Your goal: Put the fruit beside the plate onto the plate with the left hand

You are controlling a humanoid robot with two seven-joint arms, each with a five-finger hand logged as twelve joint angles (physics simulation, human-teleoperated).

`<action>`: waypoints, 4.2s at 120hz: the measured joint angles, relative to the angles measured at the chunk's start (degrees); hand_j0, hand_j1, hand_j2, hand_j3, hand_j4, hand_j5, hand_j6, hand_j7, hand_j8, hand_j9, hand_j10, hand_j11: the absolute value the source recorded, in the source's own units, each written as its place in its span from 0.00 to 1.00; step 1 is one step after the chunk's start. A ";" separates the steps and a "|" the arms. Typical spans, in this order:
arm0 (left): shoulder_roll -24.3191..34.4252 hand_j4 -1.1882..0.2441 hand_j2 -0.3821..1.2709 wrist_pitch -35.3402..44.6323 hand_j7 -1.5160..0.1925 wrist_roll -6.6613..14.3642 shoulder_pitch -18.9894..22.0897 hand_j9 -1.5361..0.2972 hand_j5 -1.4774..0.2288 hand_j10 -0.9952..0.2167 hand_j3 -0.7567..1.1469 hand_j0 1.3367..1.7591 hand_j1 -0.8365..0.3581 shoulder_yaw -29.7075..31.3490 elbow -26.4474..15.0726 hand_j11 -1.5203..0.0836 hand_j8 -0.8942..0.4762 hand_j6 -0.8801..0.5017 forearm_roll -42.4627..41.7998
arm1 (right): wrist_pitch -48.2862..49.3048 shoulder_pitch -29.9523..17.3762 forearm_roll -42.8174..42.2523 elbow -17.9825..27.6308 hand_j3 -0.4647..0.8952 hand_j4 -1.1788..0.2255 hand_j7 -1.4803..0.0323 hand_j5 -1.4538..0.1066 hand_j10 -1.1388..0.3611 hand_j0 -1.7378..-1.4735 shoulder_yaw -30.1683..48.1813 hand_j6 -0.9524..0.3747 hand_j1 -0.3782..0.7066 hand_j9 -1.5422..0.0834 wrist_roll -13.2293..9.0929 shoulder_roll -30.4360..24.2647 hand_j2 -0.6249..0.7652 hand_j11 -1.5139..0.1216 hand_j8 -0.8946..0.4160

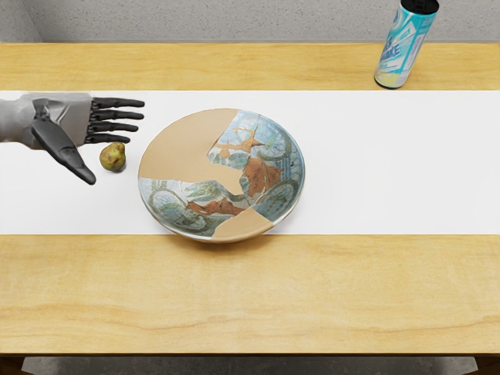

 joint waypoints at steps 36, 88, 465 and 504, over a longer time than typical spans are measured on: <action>-6.91 0.80 0.24 10.29 0.86 -0.46 -1.15 0.81 0.84 0.79 0.40 0.76 0.95 -0.01 1.16 0.92 0.62 0.61 26.50 | 0.00 0.03 -0.06 0.00 0.34 0.84 0.98 0.93 0.76 0.30 -0.08 0.72 0.03 0.95 0.00 0.00 0.45 0.93 0.68; -16.15 0.77 0.24 28.71 0.82 -9.45 -0.07 0.78 0.80 0.75 0.40 0.76 0.91 6.58 12.03 0.88 0.59 0.57 41.37 | 0.00 0.60 -0.09 0.00 0.34 0.84 0.98 0.93 0.76 0.30 -0.10 0.72 0.03 0.95 -0.01 0.00 0.45 0.93 0.68; -23.89 0.28 0.41 30.09 0.28 -42.78 -3.09 0.26 0.26 0.39 0.40 0.74 0.47 30.92 38.52 0.28 0.34 0.19 41.11 | 0.00 0.76 -0.09 0.08 0.34 0.84 0.98 0.93 0.76 0.30 -0.10 0.72 0.03 0.95 0.08 0.00 0.45 0.93 0.68; -23.44 0.27 0.37 26.81 0.24 -42.79 -5.91 0.23 0.21 0.41 0.40 0.73 0.49 31.02 38.39 0.24 0.35 0.20 41.27 | 0.00 0.76 -0.09 0.09 0.34 0.84 0.98 0.93 0.76 0.30 -0.10 0.72 0.03 0.95 0.08 0.00 0.45 0.93 0.68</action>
